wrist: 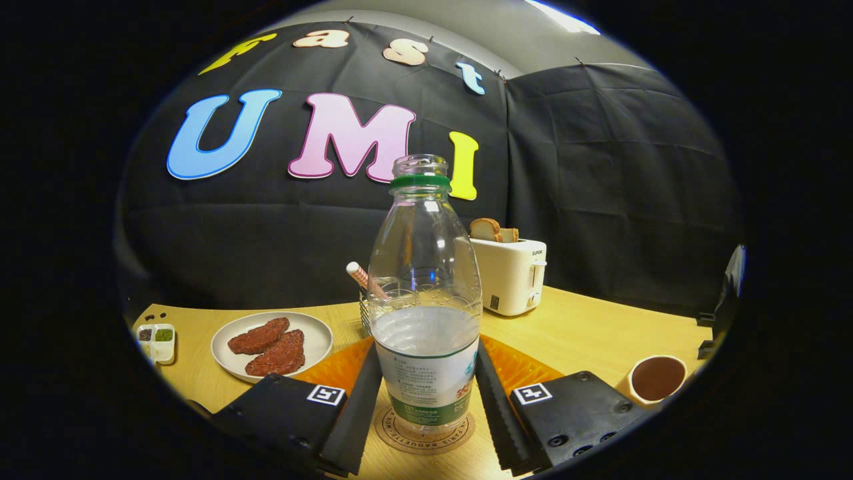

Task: Take the bottle from table, then pour the juice into the cup, finally place the bottle on the coaster

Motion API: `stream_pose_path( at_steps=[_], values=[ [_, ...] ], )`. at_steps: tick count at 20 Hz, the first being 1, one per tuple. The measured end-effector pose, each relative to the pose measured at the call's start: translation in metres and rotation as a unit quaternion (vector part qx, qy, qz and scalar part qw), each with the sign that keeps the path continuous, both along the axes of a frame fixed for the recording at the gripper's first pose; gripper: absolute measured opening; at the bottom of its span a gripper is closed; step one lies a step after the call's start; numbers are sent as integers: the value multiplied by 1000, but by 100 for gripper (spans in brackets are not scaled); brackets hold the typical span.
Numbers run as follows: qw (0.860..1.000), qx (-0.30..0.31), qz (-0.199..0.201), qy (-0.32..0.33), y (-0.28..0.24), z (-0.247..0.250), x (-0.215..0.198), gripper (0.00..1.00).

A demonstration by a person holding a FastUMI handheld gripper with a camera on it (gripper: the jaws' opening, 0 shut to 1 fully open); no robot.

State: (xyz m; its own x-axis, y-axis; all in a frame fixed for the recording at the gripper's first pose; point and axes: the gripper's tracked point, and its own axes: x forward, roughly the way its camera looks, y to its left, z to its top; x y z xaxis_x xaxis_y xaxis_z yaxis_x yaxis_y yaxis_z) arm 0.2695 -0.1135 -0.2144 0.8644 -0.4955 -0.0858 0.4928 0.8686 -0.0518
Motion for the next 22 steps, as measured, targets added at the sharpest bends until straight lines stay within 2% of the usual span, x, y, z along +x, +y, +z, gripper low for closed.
stream_pose_path(
  at_steps=[13,15,16,18,22],
  values=[
    [1000,27,-2,4,1,-18,-8,79],
    [999,37,-6,11,0,-23,-10,86],
    [999,41,-8,14,0,-24,-12,93],
    [999,48,-7,13,1,-23,-15,99],
    [998,55,3,24,12,-24,-28,99]
  ],
)
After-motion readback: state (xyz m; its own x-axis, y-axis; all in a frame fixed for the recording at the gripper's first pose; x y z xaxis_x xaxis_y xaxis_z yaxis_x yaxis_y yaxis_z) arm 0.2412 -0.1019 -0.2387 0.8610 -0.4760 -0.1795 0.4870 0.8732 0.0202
